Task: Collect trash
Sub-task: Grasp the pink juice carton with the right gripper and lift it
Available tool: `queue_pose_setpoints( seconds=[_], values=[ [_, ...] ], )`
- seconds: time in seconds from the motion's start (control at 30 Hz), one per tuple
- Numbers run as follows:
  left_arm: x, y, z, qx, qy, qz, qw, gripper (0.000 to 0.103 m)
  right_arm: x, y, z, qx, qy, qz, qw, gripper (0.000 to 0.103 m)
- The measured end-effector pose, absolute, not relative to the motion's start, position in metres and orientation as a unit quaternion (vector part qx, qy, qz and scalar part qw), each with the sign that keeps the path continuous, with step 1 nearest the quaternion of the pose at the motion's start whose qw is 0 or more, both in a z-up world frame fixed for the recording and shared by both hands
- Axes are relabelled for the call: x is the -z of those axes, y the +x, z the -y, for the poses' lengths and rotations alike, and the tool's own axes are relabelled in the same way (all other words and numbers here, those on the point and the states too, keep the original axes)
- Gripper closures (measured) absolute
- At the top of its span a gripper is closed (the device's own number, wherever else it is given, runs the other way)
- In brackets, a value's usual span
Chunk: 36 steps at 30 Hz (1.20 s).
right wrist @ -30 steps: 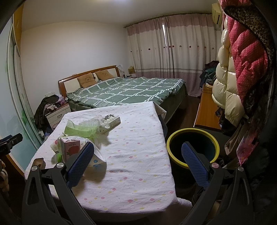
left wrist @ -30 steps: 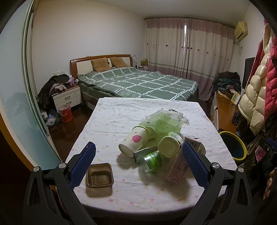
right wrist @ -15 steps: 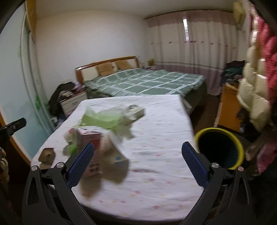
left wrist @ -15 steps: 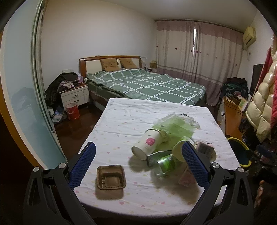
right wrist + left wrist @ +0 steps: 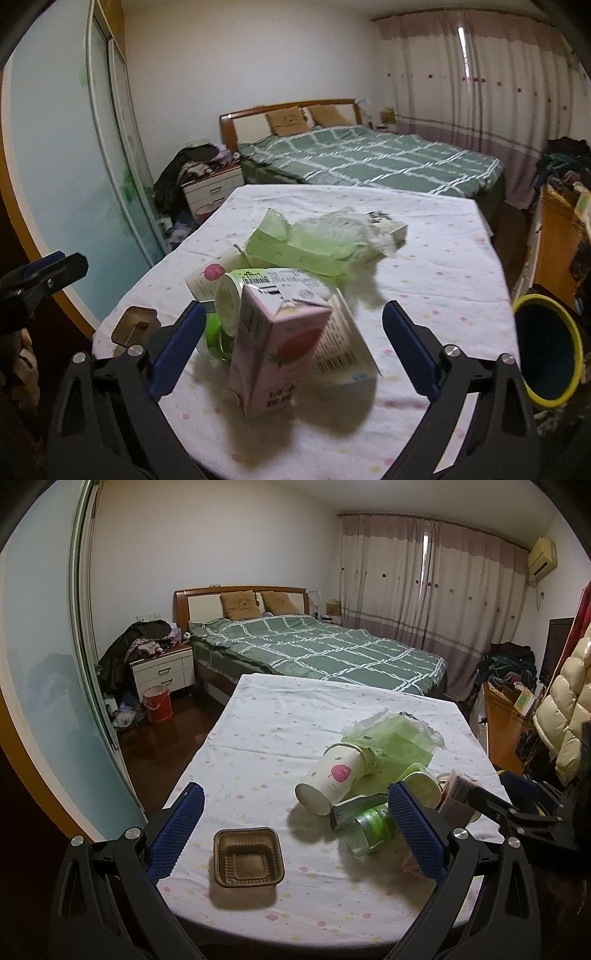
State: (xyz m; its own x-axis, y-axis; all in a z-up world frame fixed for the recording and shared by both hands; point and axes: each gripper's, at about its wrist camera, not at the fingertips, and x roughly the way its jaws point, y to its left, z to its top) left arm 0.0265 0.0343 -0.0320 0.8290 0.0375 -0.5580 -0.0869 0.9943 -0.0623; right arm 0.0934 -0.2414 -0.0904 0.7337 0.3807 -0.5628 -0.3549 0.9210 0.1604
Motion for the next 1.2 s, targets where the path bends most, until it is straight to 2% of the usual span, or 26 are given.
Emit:
queue_pose_setpoints(
  seconds=[0.17, 0.3, 0.5, 0.6, 0.87, 1.2],
  values=[
    [0.032, 0.027, -0.035, -0.032, -0.043, -0.291, 0.955, 0.005, 0.098, 0.105, 0.239, -0.218, 0.019, -0.321, 0.922, 0.012],
    [0.035, 0.029, -0.035, -0.029, -0.041, -0.293, 0.955, 0.005, 0.103, 0.112, 0.238, -0.241, 0.025, -0.331, 0.912, 0.024],
    [0.037, 0.033, -0.031, -0.026, -0.037, -0.295, 0.954, 0.005, 0.105, 0.117, 0.236, -0.264, 0.035, -0.336, 0.904, 0.026],
    [0.037, 0.033, -0.03, -0.026, -0.038, -0.296, 0.954, 0.005, 0.107, 0.117, 0.235, -0.271, 0.035, -0.344, 0.898, 0.045],
    [0.036, 0.033, -0.03, -0.025, -0.038, -0.296, 0.954, 0.005, 0.097, 0.102, 0.243, -0.276, 0.056, -0.327, 0.902, 0.046],
    [0.038, 0.034, -0.025, -0.023, -0.035, -0.297, 0.954, 0.005, 0.044, 0.071, 0.288, -0.247, 0.072, -0.261, 0.931, 0.046]
  ],
)
